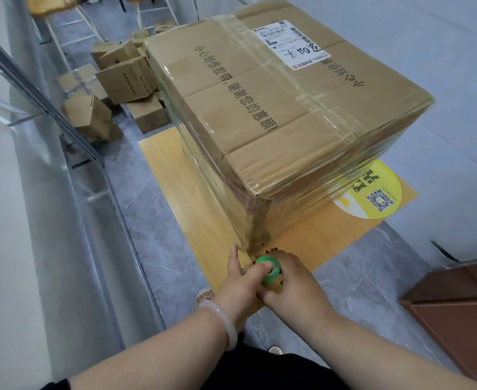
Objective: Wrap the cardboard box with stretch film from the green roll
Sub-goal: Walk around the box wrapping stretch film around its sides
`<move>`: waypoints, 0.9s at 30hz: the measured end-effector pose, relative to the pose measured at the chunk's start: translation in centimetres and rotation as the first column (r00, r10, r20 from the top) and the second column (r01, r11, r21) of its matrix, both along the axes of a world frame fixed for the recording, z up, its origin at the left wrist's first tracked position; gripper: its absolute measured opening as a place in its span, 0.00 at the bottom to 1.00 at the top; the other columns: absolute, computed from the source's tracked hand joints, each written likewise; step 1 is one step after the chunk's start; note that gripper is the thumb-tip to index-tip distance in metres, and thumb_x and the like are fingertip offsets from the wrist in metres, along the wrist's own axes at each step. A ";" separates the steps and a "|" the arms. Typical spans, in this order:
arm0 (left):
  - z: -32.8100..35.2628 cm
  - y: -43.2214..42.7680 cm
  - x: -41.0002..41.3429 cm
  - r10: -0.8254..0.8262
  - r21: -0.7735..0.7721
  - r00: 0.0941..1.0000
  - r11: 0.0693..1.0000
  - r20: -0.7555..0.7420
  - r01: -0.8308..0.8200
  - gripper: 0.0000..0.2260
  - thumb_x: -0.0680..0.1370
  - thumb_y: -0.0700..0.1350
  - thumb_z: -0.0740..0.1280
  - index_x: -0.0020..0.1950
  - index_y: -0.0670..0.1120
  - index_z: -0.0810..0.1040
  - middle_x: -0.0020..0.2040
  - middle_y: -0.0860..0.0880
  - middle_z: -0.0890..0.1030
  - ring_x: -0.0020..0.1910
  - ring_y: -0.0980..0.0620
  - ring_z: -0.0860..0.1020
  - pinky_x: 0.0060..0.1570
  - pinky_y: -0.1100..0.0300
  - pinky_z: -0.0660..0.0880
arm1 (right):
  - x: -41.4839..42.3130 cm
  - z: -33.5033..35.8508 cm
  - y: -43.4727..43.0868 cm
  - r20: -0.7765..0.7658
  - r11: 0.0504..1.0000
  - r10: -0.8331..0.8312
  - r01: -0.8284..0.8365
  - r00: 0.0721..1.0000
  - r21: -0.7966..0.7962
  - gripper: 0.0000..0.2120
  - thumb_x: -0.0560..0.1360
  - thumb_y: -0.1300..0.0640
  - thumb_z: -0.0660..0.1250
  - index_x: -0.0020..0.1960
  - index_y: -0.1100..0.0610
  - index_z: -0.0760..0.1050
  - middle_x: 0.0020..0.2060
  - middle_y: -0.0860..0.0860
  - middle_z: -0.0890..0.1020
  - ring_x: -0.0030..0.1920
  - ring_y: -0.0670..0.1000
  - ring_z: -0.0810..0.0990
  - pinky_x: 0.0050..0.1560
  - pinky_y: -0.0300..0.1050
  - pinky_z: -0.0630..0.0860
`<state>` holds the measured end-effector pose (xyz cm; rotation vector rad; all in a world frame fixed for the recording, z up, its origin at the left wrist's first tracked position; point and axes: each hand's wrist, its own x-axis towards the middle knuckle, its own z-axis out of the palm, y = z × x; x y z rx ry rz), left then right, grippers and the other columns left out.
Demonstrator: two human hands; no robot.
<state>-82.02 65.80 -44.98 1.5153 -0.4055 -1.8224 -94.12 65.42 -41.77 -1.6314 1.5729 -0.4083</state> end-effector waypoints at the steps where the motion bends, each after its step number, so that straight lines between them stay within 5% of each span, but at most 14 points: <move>1: 0.2 -0.1 -0.5 0.004 -0.011 1.000 1.000 -0.010 -0.004 0.59 0.55 0.55 0.75 0.80 0.64 0.45 0.54 0.51 0.81 0.63 0.47 0.79 0.69 0.45 0.72 | -0.3 0.0 0.0 -0.006 1.000 -0.030 0.030 1.000 -0.008 0.18 0.67 0.44 0.71 0.53 0.46 0.71 0.49 0.43 0.74 0.48 0.46 0.75 0.46 0.47 0.76; 6: 0.9 -1.2 -3.0 0.065 0.013 0.995 0.998 -0.081 -0.064 0.64 0.54 0.55 0.76 0.79 0.65 0.37 0.66 0.43 0.78 0.62 0.45 0.80 0.68 0.44 0.73 | -2.1 0.5 -0.5 0.095 0.993 -0.121 0.119 0.988 0.026 0.19 0.66 0.46 0.73 0.51 0.47 0.68 0.45 0.44 0.77 0.46 0.42 0.78 0.45 0.48 0.78; 11: 0.8 -2.5 -4.6 0.122 0.024 0.991 0.992 -0.047 -0.121 0.68 0.54 0.57 0.77 0.76 0.62 0.27 0.68 0.42 0.76 0.62 0.45 0.80 0.65 0.49 0.76 | -3.9 0.9 -1.9 0.104 0.999 -0.010 0.006 0.994 0.037 0.22 0.66 0.44 0.69 0.58 0.36 0.68 0.49 0.42 0.80 0.50 0.45 0.79 0.50 0.49 0.79; 13: 0.7 -2.6 -4.9 0.162 0.016 0.985 0.987 -0.059 -0.161 0.70 0.53 0.58 0.79 0.76 0.62 0.27 0.71 0.43 0.74 0.66 0.46 0.77 0.66 0.50 0.73 | -4.4 0.9 -2.3 0.062 1.000 0.012 -0.012 0.998 -0.004 0.22 0.63 0.40 0.66 0.57 0.39 0.71 0.47 0.46 0.80 0.49 0.48 0.79 0.49 0.50 0.78; 18: 0.2 -1.1 -6.5 0.211 0.061 0.960 0.977 -0.185 -0.204 0.68 0.53 0.56 0.81 0.81 0.56 0.39 0.75 0.42 0.71 0.69 0.46 0.75 0.74 0.45 0.67 | -5.1 1.0 -3.0 -0.045 0.999 0.001 -0.003 0.999 -0.049 0.15 0.65 0.51 0.72 0.50 0.51 0.72 0.42 0.50 0.76 0.42 0.53 0.76 0.41 0.51 0.76; 23: -0.1 -1.4 -6.6 0.088 0.041 0.972 0.996 -0.216 -0.080 0.51 0.58 0.56 0.78 0.78 0.44 0.62 0.67 0.39 0.79 0.63 0.46 0.81 0.60 0.52 0.78 | -5.7 0.8 -3.0 -0.079 0.998 -0.004 -0.001 0.997 -0.070 0.17 0.66 0.55 0.71 0.54 0.52 0.72 0.48 0.48 0.75 0.46 0.53 0.77 0.44 0.51 0.76; 27: 0.3 -2.3 -7.2 0.118 0.088 0.968 0.991 -0.220 -0.101 0.45 0.64 0.53 0.77 0.77 0.42 0.63 0.71 0.40 0.75 0.67 0.47 0.77 0.68 0.49 0.74 | -7.3 0.6 -3.3 0.041 0.992 0.122 -0.121 0.992 -0.024 0.31 0.68 0.58 0.70 0.68 0.41 0.67 0.62 0.43 0.73 0.61 0.42 0.71 0.59 0.31 0.67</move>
